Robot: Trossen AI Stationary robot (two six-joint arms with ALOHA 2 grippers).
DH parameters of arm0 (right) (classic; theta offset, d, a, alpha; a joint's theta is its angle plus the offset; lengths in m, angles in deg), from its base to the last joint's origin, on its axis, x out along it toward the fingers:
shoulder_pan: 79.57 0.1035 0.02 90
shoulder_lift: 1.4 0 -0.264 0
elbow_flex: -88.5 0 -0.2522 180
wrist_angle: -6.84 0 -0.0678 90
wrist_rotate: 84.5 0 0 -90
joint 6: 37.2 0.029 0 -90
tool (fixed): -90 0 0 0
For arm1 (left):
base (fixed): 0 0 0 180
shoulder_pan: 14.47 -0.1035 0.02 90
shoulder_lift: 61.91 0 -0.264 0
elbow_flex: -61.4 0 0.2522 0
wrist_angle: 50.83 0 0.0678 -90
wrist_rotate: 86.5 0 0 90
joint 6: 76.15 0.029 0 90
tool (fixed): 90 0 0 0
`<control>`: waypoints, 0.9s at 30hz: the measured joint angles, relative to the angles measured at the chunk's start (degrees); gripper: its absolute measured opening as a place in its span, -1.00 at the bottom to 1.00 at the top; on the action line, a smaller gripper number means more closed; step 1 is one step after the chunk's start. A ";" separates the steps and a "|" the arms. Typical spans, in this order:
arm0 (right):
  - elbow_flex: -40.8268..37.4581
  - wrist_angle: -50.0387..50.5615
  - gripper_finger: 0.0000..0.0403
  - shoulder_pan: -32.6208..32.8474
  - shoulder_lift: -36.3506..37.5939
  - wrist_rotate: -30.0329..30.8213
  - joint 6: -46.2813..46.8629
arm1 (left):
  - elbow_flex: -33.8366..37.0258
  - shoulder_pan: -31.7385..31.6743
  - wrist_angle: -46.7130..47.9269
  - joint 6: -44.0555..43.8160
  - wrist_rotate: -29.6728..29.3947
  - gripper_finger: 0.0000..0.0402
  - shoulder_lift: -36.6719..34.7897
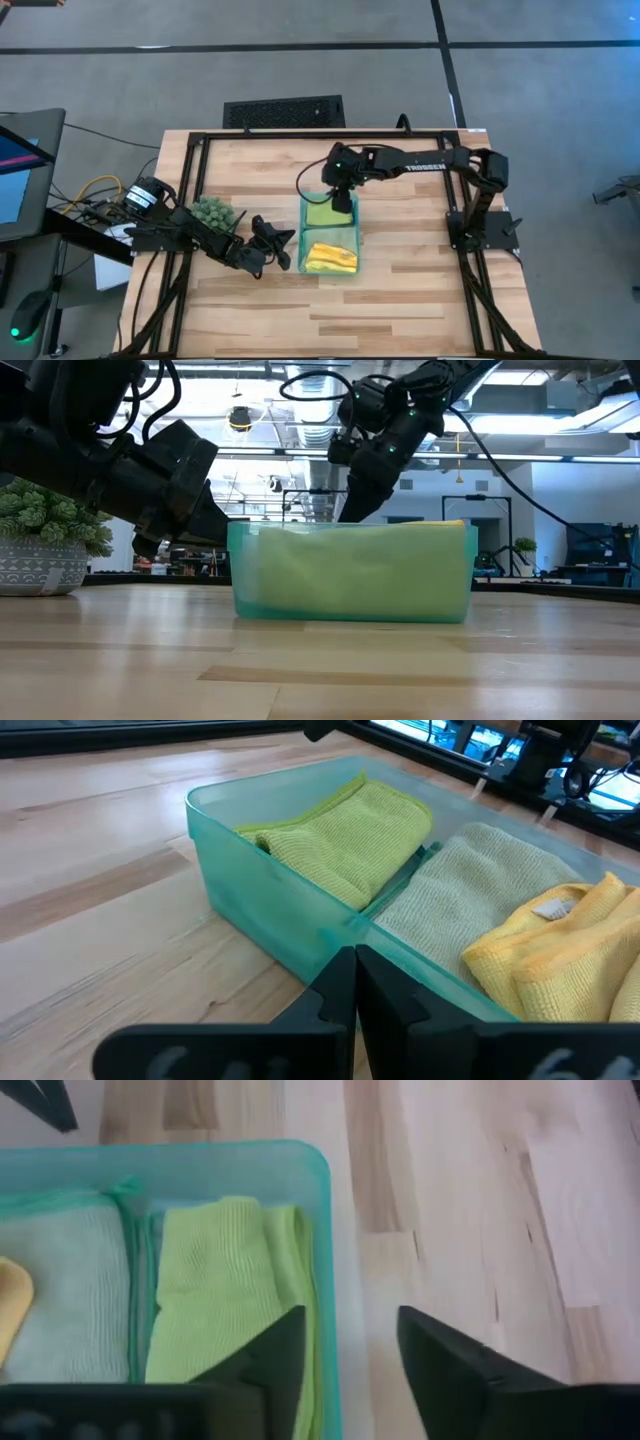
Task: Fold microfiber towels
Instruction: Adjust the green bin
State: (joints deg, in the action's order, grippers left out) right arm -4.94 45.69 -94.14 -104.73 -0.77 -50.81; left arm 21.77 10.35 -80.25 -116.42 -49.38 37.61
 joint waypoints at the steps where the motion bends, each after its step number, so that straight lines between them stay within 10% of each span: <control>1: 0.00 -0.45 -0.04 -0.18 0.00 0.16 0.05 | -0.02 0.00 0.04 0.02 0.02 -1.00 0.00; 8: 0.12 -4.53 0.09 -0.17 -5.26 0.56 -0.19 | -0.02 0.00 0.19 0.02 0.02 -1.00 0.00; 18: -0.02 -4.89 -0.90 -2.17 -8.87 2.48 -0.45 | -0.04 0.00 0.02 0.11 0.04 -1.00 0.00; 27: -0.02 4.16 -0.96 -18.26 -6.21 4.22 15.12 | -0.02 0.08 0.19 0.08 0.20 -1.00 0.00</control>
State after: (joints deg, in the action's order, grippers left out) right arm -4.97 49.85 -112.40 -110.93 3.45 -35.69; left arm 21.75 10.43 -80.05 -116.34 -49.18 37.61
